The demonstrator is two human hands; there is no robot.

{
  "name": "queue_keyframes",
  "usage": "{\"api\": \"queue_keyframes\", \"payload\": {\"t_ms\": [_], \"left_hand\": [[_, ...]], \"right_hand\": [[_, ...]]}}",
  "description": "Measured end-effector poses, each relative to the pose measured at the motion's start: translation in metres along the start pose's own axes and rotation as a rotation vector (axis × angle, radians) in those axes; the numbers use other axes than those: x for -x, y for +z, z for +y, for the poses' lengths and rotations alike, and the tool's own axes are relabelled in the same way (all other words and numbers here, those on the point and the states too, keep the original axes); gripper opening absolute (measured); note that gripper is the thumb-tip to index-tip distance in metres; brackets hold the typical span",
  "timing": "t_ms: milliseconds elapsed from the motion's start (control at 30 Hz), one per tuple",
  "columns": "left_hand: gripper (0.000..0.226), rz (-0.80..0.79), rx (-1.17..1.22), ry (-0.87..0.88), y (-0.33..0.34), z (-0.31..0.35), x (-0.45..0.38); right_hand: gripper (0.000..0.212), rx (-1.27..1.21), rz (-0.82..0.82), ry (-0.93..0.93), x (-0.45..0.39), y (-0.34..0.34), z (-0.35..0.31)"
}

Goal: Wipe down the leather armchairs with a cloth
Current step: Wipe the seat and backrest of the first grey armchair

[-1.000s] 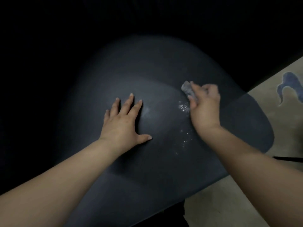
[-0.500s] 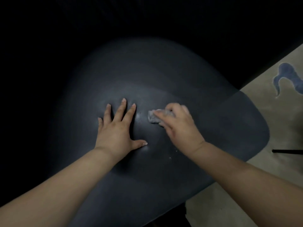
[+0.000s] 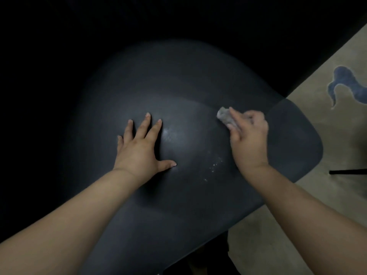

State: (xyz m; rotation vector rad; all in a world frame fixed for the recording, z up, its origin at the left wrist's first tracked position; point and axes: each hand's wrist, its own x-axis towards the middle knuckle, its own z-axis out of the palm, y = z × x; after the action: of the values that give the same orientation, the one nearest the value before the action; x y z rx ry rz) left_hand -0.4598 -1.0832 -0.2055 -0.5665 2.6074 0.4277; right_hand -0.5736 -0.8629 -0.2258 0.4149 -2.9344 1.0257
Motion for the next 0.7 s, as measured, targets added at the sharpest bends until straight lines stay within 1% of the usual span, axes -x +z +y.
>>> {"api": "queue_keyframes", "payload": {"t_ms": [33,133,167,200,233,300,333,367,467,500,533,567,600,667,700], "left_hand": [[0.119,0.005,0.003,0.003,0.001,0.000,0.001],[0.116,0.027,0.010,0.014,0.003,-0.001,0.007],[0.115,0.035,0.016,0.016,0.005,-0.001,0.009],[0.113,0.040,0.021,0.020,0.007,-0.002,0.012],[0.112,0.040,0.021,0.025,0.008,-0.002,0.016],[0.110,0.031,0.009,0.044,0.012,-0.004,0.024],[0.110,0.030,0.005,0.054,0.014,-0.005,0.029],[0.109,0.029,0.001,0.061,0.015,-0.006,0.033],[0.108,0.015,-0.015,0.071,0.019,-0.009,0.043],[0.108,0.011,-0.018,0.077,0.020,-0.011,0.047],[0.108,0.009,-0.017,0.081,0.021,-0.014,0.050],[0.108,0.006,-0.014,0.080,0.021,-0.018,0.054],[0.109,0.003,-0.013,0.072,0.021,-0.022,0.057],[0.110,0.001,-0.014,0.047,0.022,-0.033,0.065],[0.110,0.004,-0.013,0.037,0.023,-0.038,0.069]], "right_hand": [[0.041,0.019,-0.013,-0.025,0.017,0.003,-0.005],[0.043,0.006,-0.216,-0.271,0.065,0.009,-0.022],[0.043,0.015,-0.249,-0.314,0.066,0.006,-0.019],[0.043,0.036,-0.228,-0.296,0.061,0.004,-0.012],[0.043,0.049,-0.154,-0.219,0.054,0.001,-0.003],[0.043,-0.006,-0.008,0.011,0.051,-0.004,0.004],[0.043,-0.016,0.020,0.058,0.060,-0.001,0.000],[0.044,-0.010,-0.003,0.029,0.075,0.007,-0.010],[0.044,-0.037,-0.211,-0.255,0.117,0.023,-0.042],[0.042,-0.035,-0.259,-0.316,0.118,0.023,-0.043],[0.040,-0.018,-0.262,-0.342,0.110,0.021,-0.038],[0.039,0.009,-0.215,-0.319,0.100,0.019,-0.031],[0.039,0.035,-0.126,-0.238,0.089,0.016,-0.023],[0.039,0.009,0.075,0.027,0.072,0.011,-0.012],[0.040,-0.018,0.123,0.118,0.073,0.013,-0.014]]}}
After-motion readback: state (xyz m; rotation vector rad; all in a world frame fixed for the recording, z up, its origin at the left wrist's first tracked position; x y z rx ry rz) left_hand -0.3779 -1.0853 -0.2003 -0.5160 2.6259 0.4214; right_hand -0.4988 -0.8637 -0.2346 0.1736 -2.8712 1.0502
